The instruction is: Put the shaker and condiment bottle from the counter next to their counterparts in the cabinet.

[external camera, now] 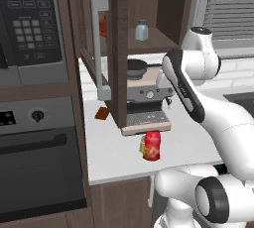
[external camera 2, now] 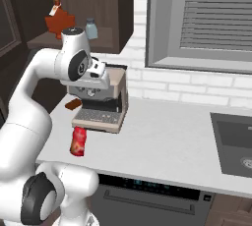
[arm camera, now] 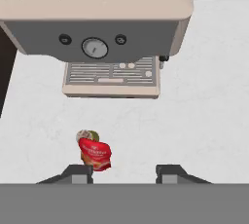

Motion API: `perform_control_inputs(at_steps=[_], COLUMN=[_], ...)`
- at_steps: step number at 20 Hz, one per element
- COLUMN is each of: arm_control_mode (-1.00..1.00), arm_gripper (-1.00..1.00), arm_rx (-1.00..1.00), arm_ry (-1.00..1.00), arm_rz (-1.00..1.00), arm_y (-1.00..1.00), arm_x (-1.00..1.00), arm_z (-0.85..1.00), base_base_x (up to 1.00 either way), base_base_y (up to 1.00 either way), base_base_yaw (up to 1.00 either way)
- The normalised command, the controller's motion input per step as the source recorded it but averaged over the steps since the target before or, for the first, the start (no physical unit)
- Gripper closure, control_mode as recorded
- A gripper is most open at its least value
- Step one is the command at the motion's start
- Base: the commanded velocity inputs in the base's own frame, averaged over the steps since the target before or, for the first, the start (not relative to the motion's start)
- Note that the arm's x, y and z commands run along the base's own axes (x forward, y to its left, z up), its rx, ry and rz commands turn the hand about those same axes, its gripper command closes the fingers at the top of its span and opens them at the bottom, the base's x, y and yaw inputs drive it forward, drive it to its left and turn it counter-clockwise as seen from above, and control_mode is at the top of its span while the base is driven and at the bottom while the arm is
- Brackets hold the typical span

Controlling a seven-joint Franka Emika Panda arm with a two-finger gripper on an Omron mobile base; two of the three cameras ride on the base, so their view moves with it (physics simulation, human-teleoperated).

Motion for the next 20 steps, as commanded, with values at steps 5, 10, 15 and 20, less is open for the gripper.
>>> perform_control_inputs(at_steps=[5, 10, 15, 20], arm_control_mode=[-1.00, -1.00, -1.00, -1.00], arm_gripper=[-1.00, -1.00, -1.00, -1.00], arm_rx=[0.01, 0.01, 0.02, 0.03], arm_ry=[0.00, 0.00, -0.02, -0.05], arm_rz=[0.01, 0.03, 0.07, 0.08], arm_y=[-0.05, -0.06, -0.05, -0.10], arm_x=[-0.05, -0.13, -0.23, -0.26], arm_z=[0.00, 0.00, 0.00, 0.00], base_base_x=[0.00, 0.00, 0.00, 0.00], base_base_y=[0.00, 0.00, 0.00, 0.00], base_base_yaw=[0.00, 0.00, 0.00, 0.00])
